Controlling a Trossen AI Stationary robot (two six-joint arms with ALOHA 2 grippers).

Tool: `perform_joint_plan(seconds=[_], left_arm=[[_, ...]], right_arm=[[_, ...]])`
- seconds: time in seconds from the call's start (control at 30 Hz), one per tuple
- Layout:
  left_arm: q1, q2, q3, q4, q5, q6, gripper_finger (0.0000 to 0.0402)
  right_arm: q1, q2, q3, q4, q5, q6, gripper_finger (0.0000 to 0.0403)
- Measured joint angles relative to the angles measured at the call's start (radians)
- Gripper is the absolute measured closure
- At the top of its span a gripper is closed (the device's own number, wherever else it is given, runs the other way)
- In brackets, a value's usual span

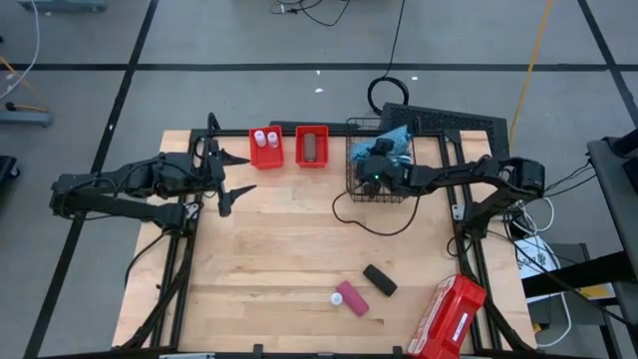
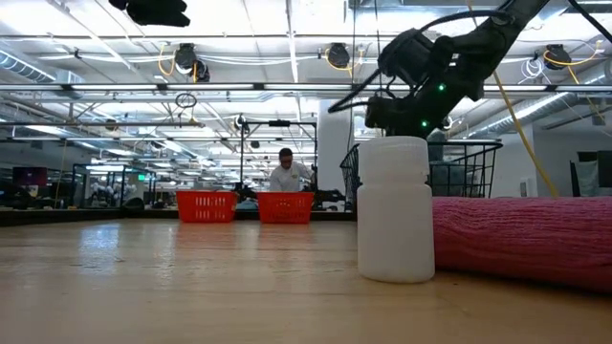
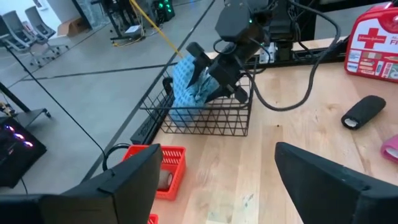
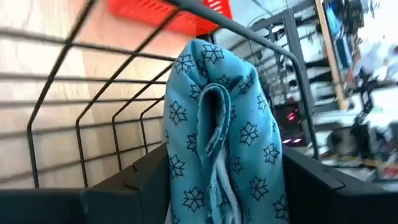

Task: Pick & Place Medicine items
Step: Put the blue patient gown into the black wire basket

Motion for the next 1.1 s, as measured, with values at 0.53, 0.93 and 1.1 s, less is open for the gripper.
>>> perform_joint_plan(seconds=[0.53, 0.93, 1.1], left_arm=[[0.0, 0.0, 0.0, -0.005, 0.0, -0.002, 0.0091], [0.0, 0.0, 0.0, -0.006, 0.0, 0.0, 0.0082], [0.0, 0.0, 0.0, -0.008, 0.0, 0.003, 0.0089]], right_arm=[[-0.009, -0.001, 0.0, -0.02, -0.029, 0.239, 0.0175], [0.076, -0.037, 0.0, 0.03, 0.144, 0.262, 0.0174], [0.104, -0.037, 0.001, 0.001, 0.091, 0.369, 0.0172]])
